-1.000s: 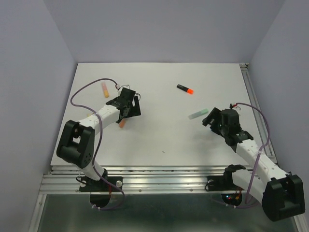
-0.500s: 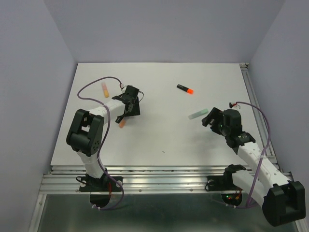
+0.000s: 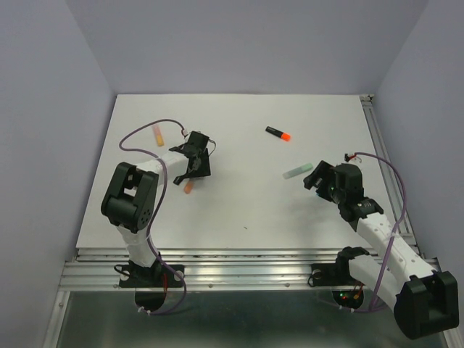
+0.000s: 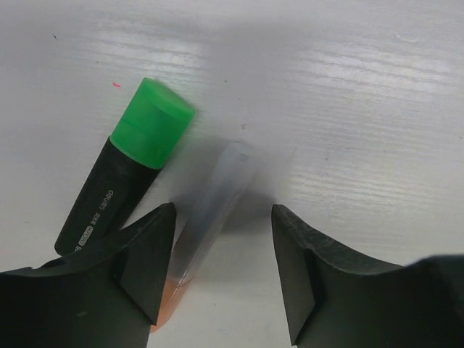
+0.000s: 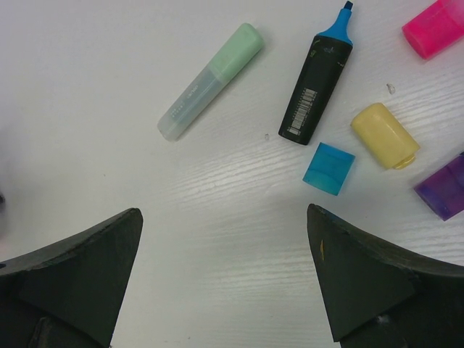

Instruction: Open the pen caps

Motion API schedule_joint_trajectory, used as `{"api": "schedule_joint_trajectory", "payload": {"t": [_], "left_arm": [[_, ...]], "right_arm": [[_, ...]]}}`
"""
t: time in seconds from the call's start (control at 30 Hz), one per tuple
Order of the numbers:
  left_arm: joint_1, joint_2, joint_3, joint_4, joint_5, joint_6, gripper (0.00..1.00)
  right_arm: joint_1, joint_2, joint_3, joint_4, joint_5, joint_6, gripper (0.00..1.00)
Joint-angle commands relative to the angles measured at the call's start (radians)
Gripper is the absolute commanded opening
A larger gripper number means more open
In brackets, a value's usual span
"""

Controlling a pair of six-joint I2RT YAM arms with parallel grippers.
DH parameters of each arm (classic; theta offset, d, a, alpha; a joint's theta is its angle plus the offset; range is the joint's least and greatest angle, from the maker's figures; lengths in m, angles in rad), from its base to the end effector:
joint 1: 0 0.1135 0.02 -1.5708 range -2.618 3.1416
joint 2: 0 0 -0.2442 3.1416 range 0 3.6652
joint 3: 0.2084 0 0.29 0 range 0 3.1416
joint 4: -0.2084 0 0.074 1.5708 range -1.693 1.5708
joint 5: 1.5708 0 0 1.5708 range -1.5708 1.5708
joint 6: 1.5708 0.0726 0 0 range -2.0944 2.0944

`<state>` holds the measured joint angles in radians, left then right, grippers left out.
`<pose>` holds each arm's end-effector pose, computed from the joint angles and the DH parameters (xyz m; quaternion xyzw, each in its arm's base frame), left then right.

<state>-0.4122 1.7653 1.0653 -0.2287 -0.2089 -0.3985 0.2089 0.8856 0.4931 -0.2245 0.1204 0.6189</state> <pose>0.3814 -0.1503 0.1001 -0.0264 0.9439 -0.0328 0.3274 0.2656 0.0474 0.1650 0.2076 0.8626 0.1353 0.4410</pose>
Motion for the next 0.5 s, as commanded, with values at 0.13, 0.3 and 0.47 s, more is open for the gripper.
{"api": "schedule_joint_trajectory", "payload": {"t": [0.13,0.3,0.47], "left_arm": [[0.003,0.014,-0.004,0.014,0.034,-0.014,0.37],[0.001,0.02,-0.01,0.026,0.075,-0.037,0.06],[-0.011,-0.047,-0.04,0.075,0.146,-0.092,0.0]], "right_arm": [[-0.009,-0.01,0.004,0.037,0.018,-0.012,1.0],[-0.009,-0.014,-0.001,0.034,0.024,0.005,1.0],[-0.009,-0.01,0.012,0.052,-0.078,0.018,1.0]]}}
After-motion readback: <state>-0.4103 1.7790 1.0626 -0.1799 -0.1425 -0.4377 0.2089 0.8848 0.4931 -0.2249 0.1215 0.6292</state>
